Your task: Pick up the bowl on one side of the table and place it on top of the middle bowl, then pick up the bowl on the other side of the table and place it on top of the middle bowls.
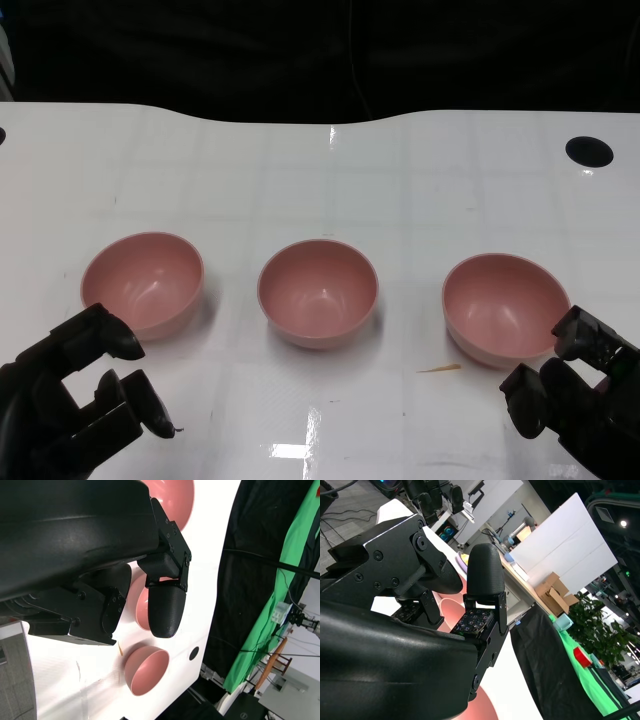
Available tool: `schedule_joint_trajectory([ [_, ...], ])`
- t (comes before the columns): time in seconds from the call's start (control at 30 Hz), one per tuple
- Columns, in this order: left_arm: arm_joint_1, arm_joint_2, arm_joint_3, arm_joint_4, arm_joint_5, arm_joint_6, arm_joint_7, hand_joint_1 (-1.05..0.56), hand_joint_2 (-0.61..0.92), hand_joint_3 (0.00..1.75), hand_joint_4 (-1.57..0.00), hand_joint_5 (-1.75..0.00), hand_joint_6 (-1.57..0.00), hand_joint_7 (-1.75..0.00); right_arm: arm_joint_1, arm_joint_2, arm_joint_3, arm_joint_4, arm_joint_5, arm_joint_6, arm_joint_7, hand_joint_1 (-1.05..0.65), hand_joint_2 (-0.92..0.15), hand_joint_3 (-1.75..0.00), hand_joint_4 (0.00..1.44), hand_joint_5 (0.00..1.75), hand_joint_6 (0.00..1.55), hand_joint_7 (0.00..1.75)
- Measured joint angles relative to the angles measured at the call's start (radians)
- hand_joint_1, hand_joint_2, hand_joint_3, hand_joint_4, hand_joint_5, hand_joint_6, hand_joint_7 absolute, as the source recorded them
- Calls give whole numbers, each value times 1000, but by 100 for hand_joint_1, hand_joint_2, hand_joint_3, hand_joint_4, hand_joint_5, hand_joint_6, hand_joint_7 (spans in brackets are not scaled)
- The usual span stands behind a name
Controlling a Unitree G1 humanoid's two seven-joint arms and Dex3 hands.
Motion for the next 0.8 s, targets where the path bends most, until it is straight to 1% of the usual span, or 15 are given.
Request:
schedule_joint_trajectory([
  [0.13, 0, 1, 0, 0, 5, -3, -1, 9, 83, 140, -81, -175, -68, -175, 0, 0, 1, -4, 0, 2, -7, -3, -46, -131, 86, 175, 86, 136],
  [0.27, 0, 2, 0, 0, 8, -4, -1, 9, 82, 140, -81, -175, -69, -175, 1, 0, 2, -6, 0, 3, -2, -4, -47, -130, 82, 175, 82, 140],
  [0.5, 0, 2, 2, 0, 8, -3, -1, 9, 81, 140, -81, -175, -69, -175, 1, 1, 2, -6, 2, -2, 8, -4, -47, -132, 82, 175, 79, 145],
  [0.6, 0, 2, 3, 0, 8, -3, -1, 9, 81, 140, -81, -175, -69, -175, 1, 1, 3, -6, 2, -2, 8, -4, -46, -132, 82, 175, 79, 145],
  [0.8, 0, 2, 3, 0, 9, -3, -1, 9, 82, 141, -81, -175, -69, -175, 1, 1, 3, -6, 2, 7, -6, -3, -46, -130, 84, 175, 84, 138],
])
